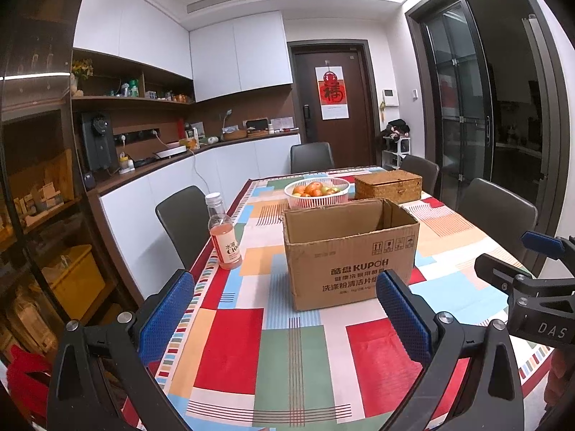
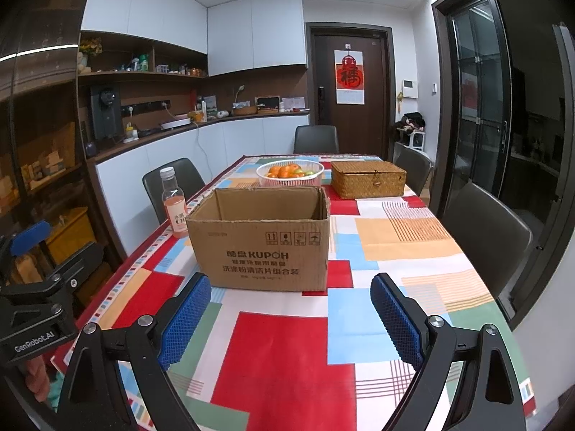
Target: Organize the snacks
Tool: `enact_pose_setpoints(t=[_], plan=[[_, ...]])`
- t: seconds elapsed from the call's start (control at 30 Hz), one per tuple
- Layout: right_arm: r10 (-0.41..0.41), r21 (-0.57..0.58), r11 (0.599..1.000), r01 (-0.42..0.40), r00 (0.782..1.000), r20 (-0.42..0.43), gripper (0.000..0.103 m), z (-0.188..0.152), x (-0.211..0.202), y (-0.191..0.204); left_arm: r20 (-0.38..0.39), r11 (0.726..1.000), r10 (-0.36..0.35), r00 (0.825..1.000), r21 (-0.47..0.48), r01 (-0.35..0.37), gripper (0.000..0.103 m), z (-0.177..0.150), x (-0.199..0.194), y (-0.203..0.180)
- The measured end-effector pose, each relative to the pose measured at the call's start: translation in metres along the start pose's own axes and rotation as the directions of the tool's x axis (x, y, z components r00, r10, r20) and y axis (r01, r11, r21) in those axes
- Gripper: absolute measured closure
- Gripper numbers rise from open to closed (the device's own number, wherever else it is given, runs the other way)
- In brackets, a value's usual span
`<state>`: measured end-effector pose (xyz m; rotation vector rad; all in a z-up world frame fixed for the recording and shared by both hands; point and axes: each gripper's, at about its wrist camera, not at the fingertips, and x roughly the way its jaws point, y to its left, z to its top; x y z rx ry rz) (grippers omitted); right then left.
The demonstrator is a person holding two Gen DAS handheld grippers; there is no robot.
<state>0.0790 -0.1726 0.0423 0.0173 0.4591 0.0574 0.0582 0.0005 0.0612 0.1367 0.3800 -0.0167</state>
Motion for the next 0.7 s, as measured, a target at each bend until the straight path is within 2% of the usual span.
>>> enact_pose_setpoints(t=[0.7], plan=[[-0.002, 0.001, 1.0, 0.002, 1.0, 0.003, 0.012, 0.0004, -0.0049, -0.0008, 0.02, 1.0, 0.02, 1.0, 0.005, -0.02, 0.0, 0.0001, -0.0043, 0.0016]])
